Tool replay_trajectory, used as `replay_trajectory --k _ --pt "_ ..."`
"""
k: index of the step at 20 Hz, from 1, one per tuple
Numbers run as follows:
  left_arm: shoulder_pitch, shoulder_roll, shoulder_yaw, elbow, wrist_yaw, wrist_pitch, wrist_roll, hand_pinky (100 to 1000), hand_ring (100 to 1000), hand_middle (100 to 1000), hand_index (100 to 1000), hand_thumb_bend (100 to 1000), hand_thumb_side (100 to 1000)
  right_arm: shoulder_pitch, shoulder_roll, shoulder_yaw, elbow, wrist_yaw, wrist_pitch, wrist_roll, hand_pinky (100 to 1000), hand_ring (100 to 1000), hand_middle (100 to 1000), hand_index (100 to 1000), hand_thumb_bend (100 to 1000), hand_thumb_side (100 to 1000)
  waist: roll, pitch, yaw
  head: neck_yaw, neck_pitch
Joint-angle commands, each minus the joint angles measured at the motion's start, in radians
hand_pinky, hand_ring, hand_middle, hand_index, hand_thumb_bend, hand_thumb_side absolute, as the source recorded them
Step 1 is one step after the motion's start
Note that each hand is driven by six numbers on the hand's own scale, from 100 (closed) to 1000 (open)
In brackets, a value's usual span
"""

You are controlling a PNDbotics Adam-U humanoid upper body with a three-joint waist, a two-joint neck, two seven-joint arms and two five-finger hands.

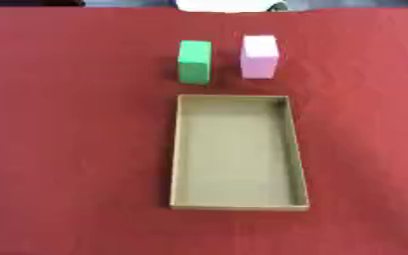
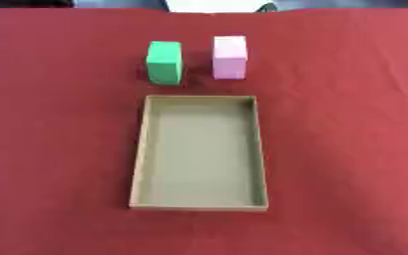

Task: Pick up objects on the table and place them in the box.

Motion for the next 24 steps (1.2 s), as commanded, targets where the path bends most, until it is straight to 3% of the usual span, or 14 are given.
replay_trajectory --k 1,10,19,24 --pt "-0.008 0.027 0.0 -0.014 -0.007 -0.002 -0.005 729 730 628 800 255 684 -0.035 -0.059 0.004 0.013 0.012 -0.013 0.0 755 678 598 852 100 1000 0.001 -0.015 0.002 -0.006 -0.015" --pt "-0.009 0.03 -0.006 -0.014 -0.001 0.0 -0.01 729 730 629 799 253 683 -0.14 -0.104 0.067 0.096 0.058 -0.03 0.048 770 706 620 862 100 1000 0.004 -0.019 0.003 -0.018 -0.011" --pt "-0.007 0.034 -0.009 -0.014 0.003 0.002 -0.013 729 730 629 799 250 683 -0.23 -0.169 0.164 0.287 0.241 -0.1 0.139 800 758 685 882 100 1000 0.001 -0.025 0.006 -0.022 -0.018" --pt "-0.007 0.037 -0.012 -0.014 0.004 0.003 -0.016 729 730 629 799 246 684 -0.279 -0.162 0.211 0.39 0.361 -0.162 0.167 815 789 724 898 100 1000 0.0 -0.026 0.007 -0.022 -0.02"
